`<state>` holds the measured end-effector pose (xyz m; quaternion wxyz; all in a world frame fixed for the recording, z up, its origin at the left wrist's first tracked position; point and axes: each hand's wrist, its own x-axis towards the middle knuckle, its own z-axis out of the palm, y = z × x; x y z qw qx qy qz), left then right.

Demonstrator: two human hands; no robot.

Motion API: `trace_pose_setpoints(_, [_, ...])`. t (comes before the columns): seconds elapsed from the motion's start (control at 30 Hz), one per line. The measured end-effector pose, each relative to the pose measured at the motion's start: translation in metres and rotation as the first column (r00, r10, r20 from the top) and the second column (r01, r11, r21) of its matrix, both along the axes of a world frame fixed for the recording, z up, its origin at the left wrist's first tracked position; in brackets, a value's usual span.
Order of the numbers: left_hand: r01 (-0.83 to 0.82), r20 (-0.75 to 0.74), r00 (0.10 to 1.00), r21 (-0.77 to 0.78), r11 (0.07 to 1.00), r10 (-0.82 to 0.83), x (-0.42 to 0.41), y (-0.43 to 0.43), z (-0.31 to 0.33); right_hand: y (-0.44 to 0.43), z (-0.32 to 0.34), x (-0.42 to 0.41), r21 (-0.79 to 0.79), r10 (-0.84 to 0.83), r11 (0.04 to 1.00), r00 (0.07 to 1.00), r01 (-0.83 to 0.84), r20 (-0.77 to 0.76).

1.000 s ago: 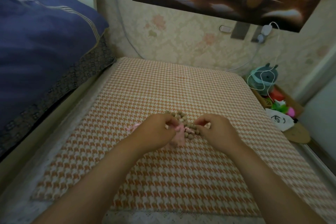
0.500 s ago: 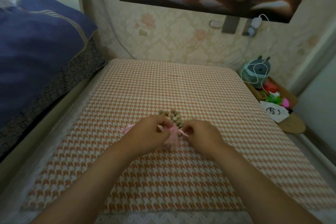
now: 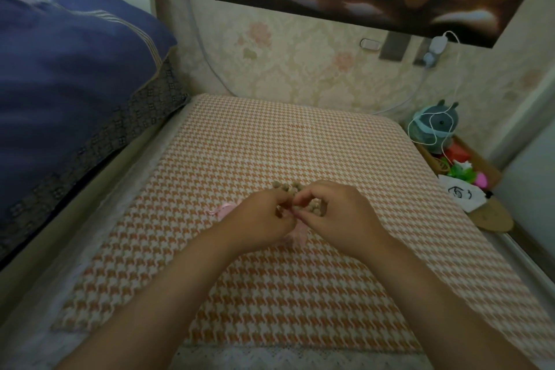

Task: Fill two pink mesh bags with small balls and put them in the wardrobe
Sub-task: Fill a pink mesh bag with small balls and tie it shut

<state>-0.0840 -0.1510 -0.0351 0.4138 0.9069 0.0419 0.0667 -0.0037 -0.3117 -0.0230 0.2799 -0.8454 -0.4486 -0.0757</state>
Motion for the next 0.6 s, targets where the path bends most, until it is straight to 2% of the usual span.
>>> trace_pose_setpoints(0.23, [0.005, -0.019, 1.000, -0.015, 1.000, -0.005, -0.002, 0.006, 0.001, 0.002, -0.002, 0.005, -0.130, -0.028, 0.991, 0.999, 0.025, -0.025])
trace_pose_setpoints(0.37, [-0.008, 0.007, 1.000, -0.003, 1.000, 0.008, 0.001, 0.009, 0.000, 0.001, -0.003, 0.007, -0.295, -0.022, 0.956, 0.998, 0.005, -0.053])
trace_pose_setpoints(0.6, [-0.104, 0.035, 0.994, 0.076, 0.992, 0.101, 0.011, 0.018, 0.000, -0.020, 0.003, 0.015, -0.256, -0.149, 0.959, 0.984, 0.119, -0.099])
